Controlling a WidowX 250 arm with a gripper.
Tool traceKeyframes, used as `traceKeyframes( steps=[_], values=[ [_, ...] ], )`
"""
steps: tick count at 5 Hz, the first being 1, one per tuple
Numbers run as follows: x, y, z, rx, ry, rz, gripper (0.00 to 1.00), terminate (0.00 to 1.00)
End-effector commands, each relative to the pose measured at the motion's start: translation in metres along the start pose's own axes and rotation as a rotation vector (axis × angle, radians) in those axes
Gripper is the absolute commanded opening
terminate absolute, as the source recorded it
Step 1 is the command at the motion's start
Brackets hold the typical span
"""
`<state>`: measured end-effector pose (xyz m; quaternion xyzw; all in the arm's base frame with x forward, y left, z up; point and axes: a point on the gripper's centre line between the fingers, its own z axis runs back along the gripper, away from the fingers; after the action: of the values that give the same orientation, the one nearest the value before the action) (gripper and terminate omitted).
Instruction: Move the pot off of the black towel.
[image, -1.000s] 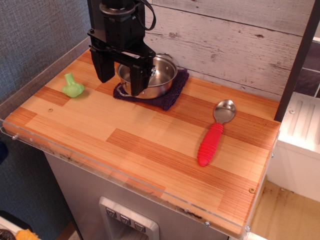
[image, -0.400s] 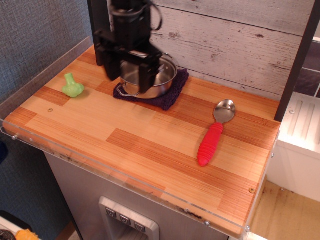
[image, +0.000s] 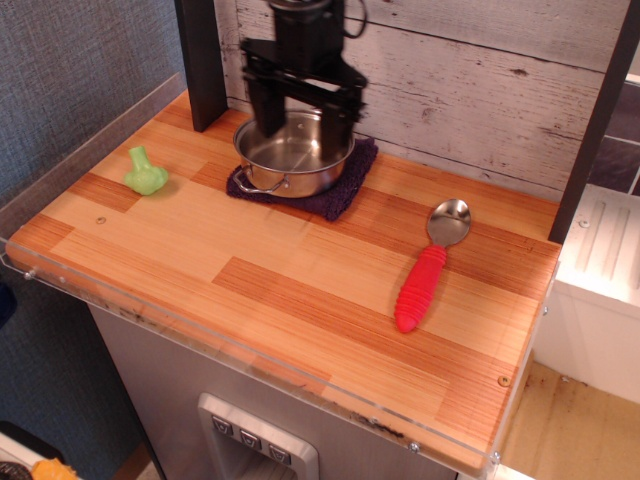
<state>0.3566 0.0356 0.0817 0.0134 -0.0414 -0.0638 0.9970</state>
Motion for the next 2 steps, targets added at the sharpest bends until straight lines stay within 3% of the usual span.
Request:
traceKeyframes(
  steps=[1,2],
  values=[
    [0.033,-0.007,-0.021,0.003,-0.011,-0.016,1.00,0.00],
    [0.039,-0.011,-0.034,0.014,0.013,-0.028,1.00,0.00]
  ],
)
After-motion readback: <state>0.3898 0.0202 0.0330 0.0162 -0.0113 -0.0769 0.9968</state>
